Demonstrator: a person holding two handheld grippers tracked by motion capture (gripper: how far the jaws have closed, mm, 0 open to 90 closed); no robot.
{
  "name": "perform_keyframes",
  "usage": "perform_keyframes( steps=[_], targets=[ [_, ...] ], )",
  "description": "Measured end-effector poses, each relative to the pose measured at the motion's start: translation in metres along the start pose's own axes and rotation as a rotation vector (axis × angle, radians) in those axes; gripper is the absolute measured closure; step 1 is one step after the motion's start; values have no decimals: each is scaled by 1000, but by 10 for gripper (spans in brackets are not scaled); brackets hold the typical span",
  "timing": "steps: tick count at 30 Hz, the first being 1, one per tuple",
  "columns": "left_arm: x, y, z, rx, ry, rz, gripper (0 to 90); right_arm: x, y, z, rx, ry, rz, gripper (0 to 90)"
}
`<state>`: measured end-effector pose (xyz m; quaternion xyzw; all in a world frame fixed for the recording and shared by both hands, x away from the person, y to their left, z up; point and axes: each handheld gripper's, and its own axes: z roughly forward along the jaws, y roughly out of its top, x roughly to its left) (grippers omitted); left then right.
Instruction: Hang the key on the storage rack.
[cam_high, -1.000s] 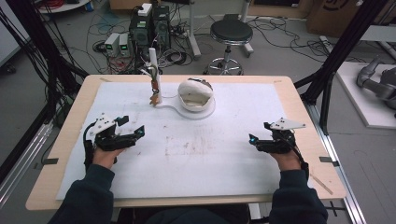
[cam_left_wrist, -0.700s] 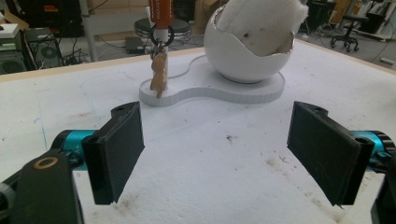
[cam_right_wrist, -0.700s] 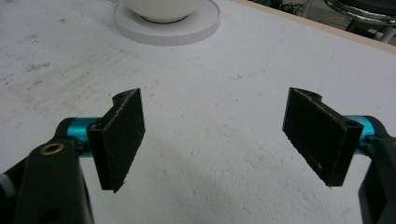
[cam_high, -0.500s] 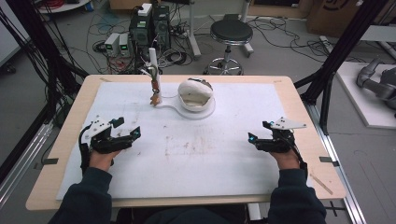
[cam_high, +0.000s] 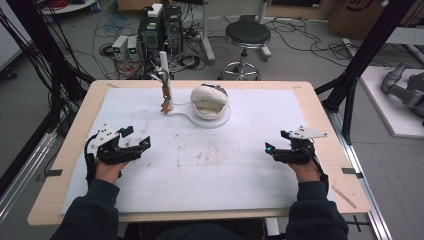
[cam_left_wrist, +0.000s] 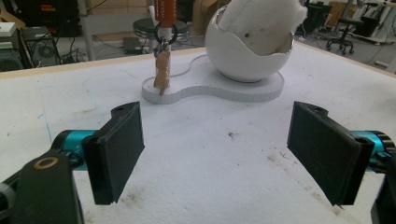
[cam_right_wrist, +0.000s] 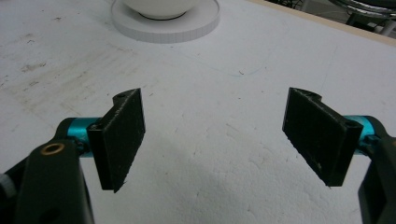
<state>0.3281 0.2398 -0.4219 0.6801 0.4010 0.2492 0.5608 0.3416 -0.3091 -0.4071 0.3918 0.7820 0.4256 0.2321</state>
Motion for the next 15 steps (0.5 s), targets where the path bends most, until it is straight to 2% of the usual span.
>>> perform_keyframes(
  steps=[15],
  targets=[
    [3, 0, -1, -8, 4, -9, 185, 0, 0, 1, -1, 1, 0, 214]
  ],
)
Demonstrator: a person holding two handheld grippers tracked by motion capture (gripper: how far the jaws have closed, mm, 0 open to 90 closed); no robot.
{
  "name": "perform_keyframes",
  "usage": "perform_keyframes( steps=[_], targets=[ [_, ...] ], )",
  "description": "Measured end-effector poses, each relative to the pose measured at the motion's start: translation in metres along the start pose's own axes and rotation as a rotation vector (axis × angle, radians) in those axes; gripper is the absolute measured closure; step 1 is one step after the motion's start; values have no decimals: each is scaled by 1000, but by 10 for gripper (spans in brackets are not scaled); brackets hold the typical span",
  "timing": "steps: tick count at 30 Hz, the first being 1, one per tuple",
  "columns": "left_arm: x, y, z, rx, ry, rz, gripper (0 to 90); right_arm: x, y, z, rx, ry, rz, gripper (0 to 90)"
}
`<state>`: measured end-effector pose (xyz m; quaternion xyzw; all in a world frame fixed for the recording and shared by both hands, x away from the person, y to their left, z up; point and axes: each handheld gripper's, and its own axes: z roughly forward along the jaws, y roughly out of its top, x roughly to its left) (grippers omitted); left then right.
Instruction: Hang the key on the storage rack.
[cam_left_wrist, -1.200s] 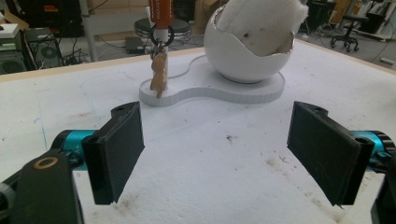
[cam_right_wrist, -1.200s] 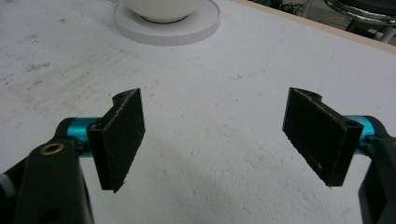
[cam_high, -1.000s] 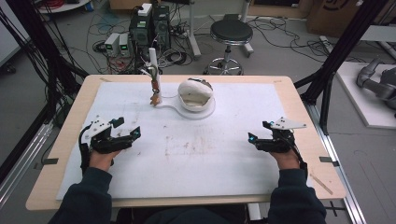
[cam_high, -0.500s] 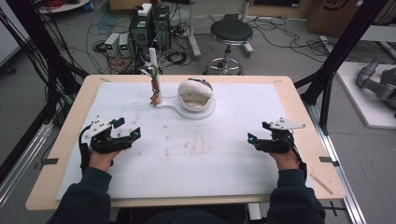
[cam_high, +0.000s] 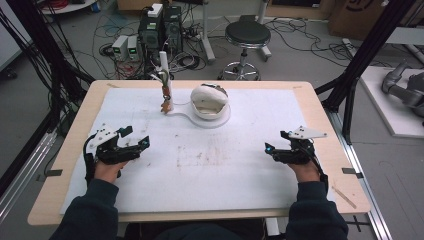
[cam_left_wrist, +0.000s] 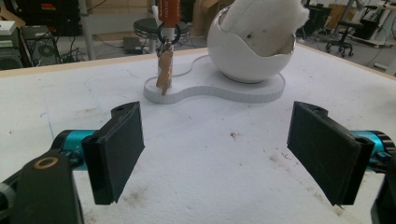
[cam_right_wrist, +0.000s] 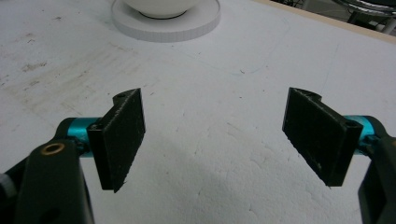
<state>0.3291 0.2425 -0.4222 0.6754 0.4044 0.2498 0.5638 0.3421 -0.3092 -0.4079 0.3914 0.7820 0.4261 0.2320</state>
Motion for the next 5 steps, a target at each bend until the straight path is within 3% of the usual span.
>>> perform_keyframes(
  steps=[5],
  targets=[
    [1, 0, 1, 4, 3, 2, 185, -1, 0, 0, -3, 3, 7, 214]
  ],
)
